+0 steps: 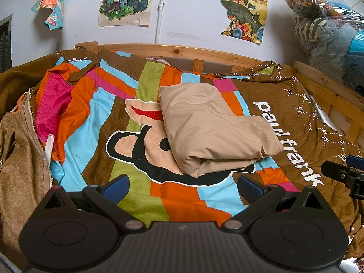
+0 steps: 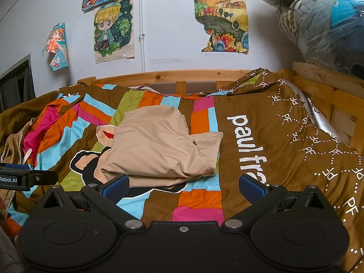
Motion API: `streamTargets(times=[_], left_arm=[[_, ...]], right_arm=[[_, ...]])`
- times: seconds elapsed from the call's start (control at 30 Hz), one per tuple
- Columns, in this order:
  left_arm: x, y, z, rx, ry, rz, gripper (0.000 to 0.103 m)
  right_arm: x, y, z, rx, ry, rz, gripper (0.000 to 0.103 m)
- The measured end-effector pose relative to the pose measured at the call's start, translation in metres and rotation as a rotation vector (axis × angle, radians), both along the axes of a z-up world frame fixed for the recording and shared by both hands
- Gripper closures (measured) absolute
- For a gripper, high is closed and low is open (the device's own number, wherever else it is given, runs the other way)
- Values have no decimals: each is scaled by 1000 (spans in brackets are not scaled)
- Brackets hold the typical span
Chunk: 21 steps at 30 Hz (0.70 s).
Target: Fold large clothes
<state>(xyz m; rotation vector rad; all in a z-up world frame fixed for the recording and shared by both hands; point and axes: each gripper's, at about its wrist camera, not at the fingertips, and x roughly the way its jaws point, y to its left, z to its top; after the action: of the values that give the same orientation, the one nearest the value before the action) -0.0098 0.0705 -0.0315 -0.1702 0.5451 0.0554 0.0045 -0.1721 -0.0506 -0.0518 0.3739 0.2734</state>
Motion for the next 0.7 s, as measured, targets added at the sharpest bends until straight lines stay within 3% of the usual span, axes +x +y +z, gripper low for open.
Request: streamTargets(times=[0.43,0.7], left_arm=[[0,0,0,-2,0,-5,1],[5,6,-2,48,47,40,1]], right_arm=[[1,0,0,1,1,0,1],[0,0,-2,3,7,-3,1]])
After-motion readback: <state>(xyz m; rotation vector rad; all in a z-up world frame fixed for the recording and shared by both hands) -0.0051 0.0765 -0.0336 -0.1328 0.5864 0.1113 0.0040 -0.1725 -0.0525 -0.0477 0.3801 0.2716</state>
